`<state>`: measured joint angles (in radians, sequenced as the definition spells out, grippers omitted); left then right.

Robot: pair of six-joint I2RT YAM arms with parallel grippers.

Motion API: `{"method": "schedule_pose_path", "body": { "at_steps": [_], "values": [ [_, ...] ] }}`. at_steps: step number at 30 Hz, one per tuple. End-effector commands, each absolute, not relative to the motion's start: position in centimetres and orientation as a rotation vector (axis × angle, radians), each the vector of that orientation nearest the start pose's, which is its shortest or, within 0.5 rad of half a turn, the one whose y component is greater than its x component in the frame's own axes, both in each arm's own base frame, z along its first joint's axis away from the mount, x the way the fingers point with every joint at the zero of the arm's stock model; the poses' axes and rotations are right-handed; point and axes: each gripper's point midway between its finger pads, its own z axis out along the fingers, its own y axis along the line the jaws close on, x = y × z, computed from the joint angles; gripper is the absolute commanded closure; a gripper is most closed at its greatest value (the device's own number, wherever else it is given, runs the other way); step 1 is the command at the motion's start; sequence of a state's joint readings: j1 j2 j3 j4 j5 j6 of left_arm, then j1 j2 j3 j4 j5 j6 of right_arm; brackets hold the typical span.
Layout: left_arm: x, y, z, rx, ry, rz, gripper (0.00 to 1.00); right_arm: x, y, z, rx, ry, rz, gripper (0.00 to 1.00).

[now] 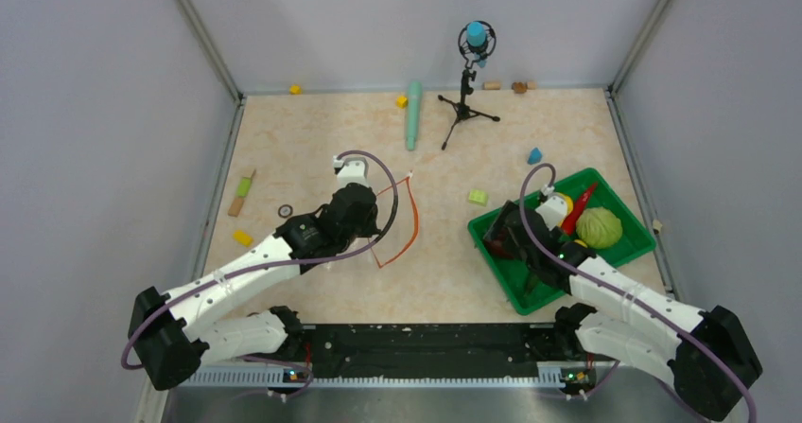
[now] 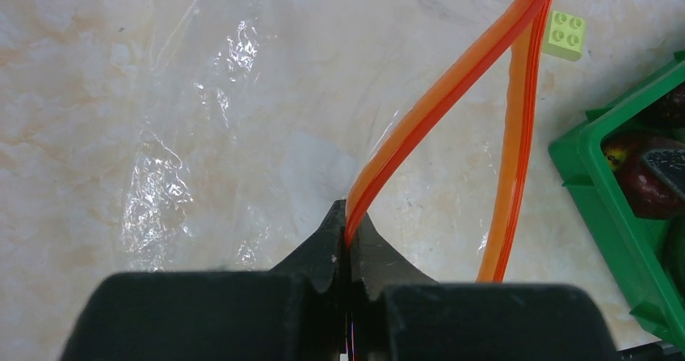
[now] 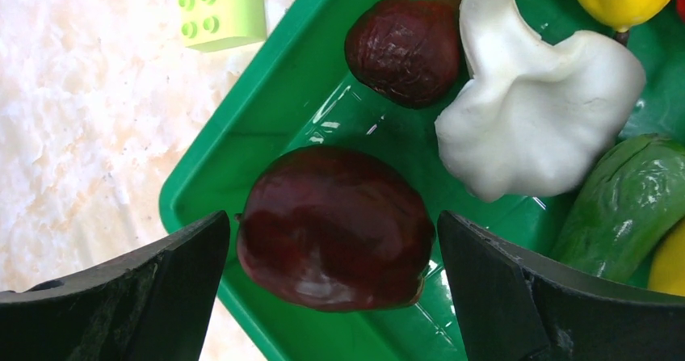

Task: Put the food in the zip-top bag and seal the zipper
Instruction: Pick up the fake vegetable from the bin.

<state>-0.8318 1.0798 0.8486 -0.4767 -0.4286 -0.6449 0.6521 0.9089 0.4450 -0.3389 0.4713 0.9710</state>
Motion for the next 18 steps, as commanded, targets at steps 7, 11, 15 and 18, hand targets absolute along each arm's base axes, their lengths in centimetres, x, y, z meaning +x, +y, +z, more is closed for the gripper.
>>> {"method": "schedule_pose_path", "body": {
  "at_steps": [7,11,15,18],
  "values": [
    [25.0,-20.1,17.3,-0.008,2.171,-0.381,1.0,24.1,11.5,5.4,0.653,2.224,0.224,0.01],
    [24.9,-20.1,17.4,-0.005,2.174,-0.387,1.0,24.3,11.4,6.0,0.659,2.206,0.227,0.1],
    [24.8,-20.1,17.8,-0.007,2.167,-0.398,1.0,24.5,11.3,8.1,0.64,2.143,0.277,0.28],
    [24.6,-20.2,18.1,-0.006,2.156,-0.424,1.0,24.4,10.4,10.4,0.62,2.063,0.303,0.38]
  ]
}}
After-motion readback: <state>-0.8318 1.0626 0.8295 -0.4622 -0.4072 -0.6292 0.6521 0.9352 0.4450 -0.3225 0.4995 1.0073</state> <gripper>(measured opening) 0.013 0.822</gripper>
